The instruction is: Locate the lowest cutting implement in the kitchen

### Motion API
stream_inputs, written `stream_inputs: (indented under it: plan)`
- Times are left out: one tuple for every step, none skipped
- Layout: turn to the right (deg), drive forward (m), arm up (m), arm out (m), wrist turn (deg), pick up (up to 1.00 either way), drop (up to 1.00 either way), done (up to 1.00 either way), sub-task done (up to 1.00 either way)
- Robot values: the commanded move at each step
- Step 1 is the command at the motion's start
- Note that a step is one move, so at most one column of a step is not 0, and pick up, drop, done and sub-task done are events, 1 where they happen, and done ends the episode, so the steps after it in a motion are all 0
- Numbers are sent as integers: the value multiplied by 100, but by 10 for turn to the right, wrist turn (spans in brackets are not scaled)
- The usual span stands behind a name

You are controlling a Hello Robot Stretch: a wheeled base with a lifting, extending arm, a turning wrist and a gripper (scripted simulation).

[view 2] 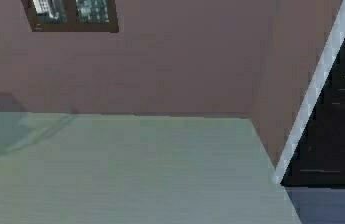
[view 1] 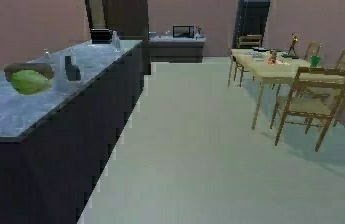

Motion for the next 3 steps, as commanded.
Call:
stream_inputs:
  plan:
    - [0, 100, 0, 0, 0, 0, 0, 0, 0]
    - [0, 100, 0, 0, 0, 0, 0, 0, 0]
    - [0, 100, 0, 0, 0, 0, 0, 0, 0]
